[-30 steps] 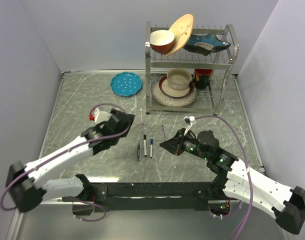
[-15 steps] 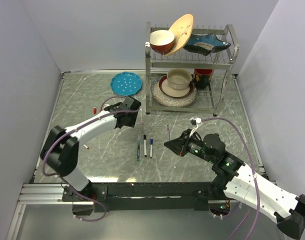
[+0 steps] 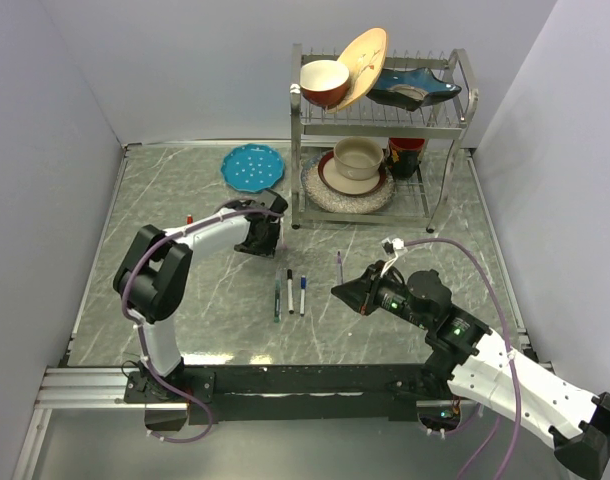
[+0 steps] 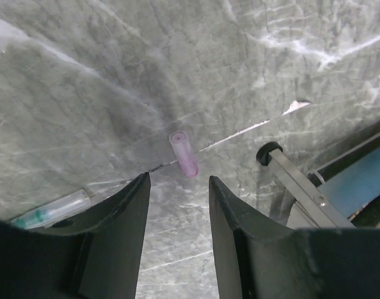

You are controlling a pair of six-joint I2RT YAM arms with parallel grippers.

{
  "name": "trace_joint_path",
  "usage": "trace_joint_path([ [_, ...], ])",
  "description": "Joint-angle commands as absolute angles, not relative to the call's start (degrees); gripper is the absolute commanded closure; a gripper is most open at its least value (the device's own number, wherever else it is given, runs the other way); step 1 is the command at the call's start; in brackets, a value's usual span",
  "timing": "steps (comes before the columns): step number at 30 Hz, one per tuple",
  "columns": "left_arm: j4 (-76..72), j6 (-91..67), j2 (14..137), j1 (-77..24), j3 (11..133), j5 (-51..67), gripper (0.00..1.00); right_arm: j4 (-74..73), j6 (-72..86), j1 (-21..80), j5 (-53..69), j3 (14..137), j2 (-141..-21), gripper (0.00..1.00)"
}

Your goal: Insert the pens into the pen caps

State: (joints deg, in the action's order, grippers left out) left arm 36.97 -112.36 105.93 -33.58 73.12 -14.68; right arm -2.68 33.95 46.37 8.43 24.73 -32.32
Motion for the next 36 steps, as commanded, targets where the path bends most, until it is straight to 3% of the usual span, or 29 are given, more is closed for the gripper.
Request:
trace_joint_path([
  [1,42.53,-114.79,107.75,-33.22,78.13,-15.82,0.53,-1.49,32.96,46.67,7.47,24.35,-31.03,1.00],
  [28,53.43,-115.23,118.82,-32.70,89.12,-15.65,0.57,-4.92,31.90,46.67,6.15,24.61,-27.60,1.00],
  [36,54.84,-113.29,121.72,-32.70,91.14,-13.97,0.64,-5.54,32.70,46.58,5.54,24.61,-25.49,1.00],
])
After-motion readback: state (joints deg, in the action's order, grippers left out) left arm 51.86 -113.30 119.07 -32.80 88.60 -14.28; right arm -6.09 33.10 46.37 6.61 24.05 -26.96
